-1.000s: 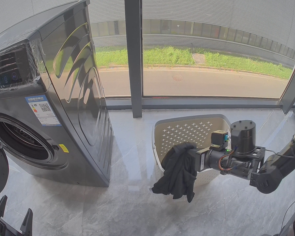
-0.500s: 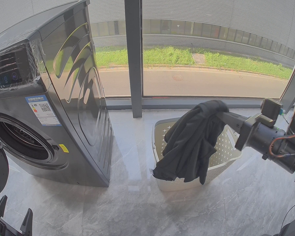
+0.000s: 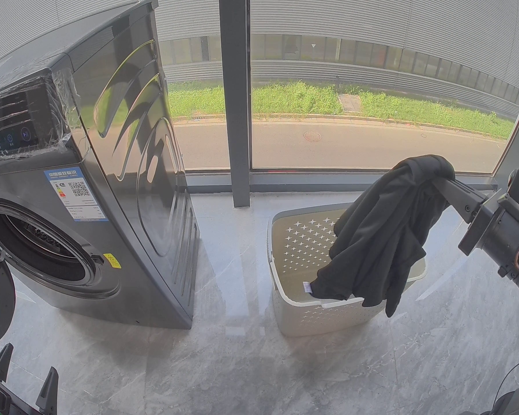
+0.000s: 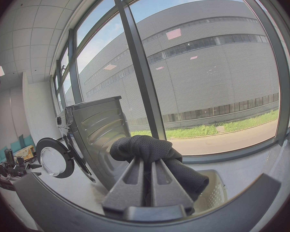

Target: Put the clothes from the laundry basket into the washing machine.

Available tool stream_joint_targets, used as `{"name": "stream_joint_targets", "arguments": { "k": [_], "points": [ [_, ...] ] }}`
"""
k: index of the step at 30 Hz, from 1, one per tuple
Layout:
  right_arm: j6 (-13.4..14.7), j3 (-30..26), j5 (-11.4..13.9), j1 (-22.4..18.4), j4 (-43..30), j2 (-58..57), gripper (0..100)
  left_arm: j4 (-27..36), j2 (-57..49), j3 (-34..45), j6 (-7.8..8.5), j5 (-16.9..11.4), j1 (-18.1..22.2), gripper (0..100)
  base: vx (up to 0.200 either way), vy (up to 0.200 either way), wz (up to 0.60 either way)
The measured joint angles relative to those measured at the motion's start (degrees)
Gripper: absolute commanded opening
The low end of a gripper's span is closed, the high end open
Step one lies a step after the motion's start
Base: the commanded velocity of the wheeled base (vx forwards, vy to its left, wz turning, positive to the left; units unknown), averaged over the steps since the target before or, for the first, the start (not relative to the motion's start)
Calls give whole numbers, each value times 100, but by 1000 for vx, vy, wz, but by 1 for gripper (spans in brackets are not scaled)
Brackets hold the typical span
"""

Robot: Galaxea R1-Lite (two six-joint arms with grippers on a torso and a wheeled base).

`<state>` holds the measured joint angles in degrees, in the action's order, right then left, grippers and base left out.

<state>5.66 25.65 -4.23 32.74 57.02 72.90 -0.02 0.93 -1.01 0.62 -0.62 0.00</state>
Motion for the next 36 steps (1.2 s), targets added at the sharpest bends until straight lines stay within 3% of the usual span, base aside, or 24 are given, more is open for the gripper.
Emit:
{"name": "stream_joint_targets", "arguments": {
  "k": [12, 36],
  "points": [
    [-57, -79, -1, -28, 2, -28, 0, -2, 0, 0, 0, -2, 0, 100, -33, 33, 0],
    [-49, -291, 44, 149, -22, -22, 0, -5, 1, 0, 0, -4, 0, 100, 0, 200, 0]
  ]
}}
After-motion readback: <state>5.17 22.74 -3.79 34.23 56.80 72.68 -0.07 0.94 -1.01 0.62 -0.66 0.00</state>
